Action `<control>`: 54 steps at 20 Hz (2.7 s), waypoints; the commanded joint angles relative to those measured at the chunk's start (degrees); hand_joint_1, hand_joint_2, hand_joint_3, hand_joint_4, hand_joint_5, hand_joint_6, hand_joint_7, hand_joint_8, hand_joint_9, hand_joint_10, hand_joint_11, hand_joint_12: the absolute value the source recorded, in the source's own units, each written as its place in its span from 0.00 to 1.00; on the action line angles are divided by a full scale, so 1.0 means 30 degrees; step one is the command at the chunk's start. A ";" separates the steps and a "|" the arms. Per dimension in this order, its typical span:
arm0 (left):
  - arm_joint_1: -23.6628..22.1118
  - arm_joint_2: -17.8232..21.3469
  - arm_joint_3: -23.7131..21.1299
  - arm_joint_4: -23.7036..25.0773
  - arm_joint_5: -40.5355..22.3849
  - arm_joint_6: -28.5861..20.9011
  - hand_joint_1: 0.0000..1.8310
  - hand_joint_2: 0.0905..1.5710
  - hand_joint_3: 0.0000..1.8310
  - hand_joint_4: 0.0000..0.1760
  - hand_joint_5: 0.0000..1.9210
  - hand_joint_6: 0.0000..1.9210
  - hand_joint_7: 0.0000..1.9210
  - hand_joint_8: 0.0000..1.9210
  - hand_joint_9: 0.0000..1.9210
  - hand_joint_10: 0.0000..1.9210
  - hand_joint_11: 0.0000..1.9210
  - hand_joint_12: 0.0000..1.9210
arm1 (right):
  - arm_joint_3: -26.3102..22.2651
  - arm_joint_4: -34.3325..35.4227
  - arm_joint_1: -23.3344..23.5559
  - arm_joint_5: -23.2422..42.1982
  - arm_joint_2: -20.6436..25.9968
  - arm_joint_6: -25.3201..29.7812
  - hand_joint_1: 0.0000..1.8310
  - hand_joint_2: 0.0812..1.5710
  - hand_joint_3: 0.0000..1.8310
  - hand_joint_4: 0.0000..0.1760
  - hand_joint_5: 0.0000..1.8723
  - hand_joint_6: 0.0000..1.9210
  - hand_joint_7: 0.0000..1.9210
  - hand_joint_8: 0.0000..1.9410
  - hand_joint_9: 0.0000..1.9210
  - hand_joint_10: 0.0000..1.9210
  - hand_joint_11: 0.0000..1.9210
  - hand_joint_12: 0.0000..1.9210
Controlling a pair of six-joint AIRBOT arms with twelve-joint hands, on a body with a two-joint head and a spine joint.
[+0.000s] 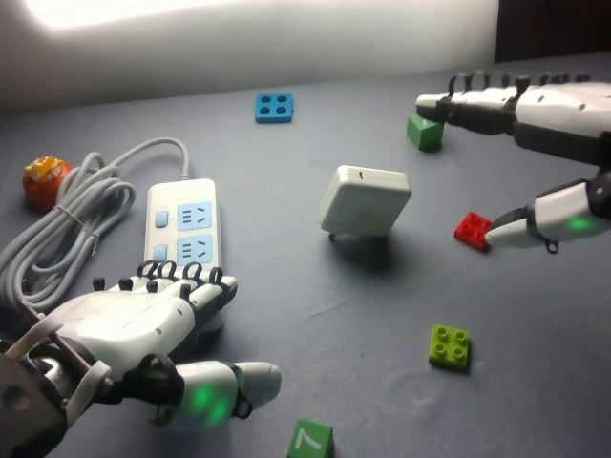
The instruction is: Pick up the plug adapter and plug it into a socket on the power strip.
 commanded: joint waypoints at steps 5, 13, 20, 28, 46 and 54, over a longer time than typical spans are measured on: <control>0.0081 -0.0067 0.0277 0.0749 -0.0999 0.0119 0.00 0.75 0.01 0.00 0.00 0.00 0.00 0.00 0.00 0.00 0.00 0.00 | 0.2291 -0.0076 0.0159 0.0937 -0.1822 -0.0001 0.65 0.64 0.00 0.00 0.00 0.00 0.00 0.00 0.00 0.00 0.00 0.00; 0.0631 -0.0077 0.0169 -0.0059 -0.0589 0.0369 0.00 0.75 0.01 0.00 0.00 0.00 0.00 0.00 0.00 0.00 0.00 0.00 | 0.5694 -0.0069 0.0348 -0.0700 -0.4918 0.0001 0.62 0.64 0.00 0.00 0.02 0.01 0.00 0.00 0.00 0.00 0.00 0.00; 0.0761 -0.0075 0.0153 -0.0401 -0.0092 0.0390 0.00 0.74 0.00 0.00 0.00 0.00 0.01 0.00 0.00 0.00 0.00 0.00 | 0.7285 -0.0065 0.0694 -0.1455 -0.6646 -0.0020 0.61 0.65 0.00 0.00 0.09 0.01 0.06 0.01 0.04 0.01 0.00 0.19; 0.0765 -0.0218 0.0092 -0.0403 0.0912 0.1116 0.00 0.75 0.00 0.00 0.00 0.00 0.01 0.00 0.00 0.00 0.00 0.00 | 0.8305 -0.0059 0.0772 -0.1353 -0.8115 0.0421 0.61 0.66 0.00 0.00 0.17 0.01 0.15 0.00 0.12 0.01 0.00 0.36; 0.0681 -0.0386 0.0090 -0.0428 0.1457 0.1313 0.00 0.75 0.00 0.00 0.00 0.00 0.02 0.01 0.01 0.00 0.00 0.00 | 1.0331 -0.0063 0.0325 -0.0515 -1.0149 0.0549 0.61 0.65 0.00 0.00 0.28 0.01 0.24 0.00 0.21 0.01 0.00 0.56; 0.0612 -0.0380 0.0134 -0.0571 0.1457 0.1313 0.00 0.75 0.00 0.00 0.00 0.00 0.01 0.00 0.00 0.00 0.00 0.00 | 1.1030 -0.0063 0.0142 -0.0437 -1.0716 0.0612 0.61 0.66 0.00 0.00 0.27 0.00 0.26 0.00 0.23 0.01 0.00 0.58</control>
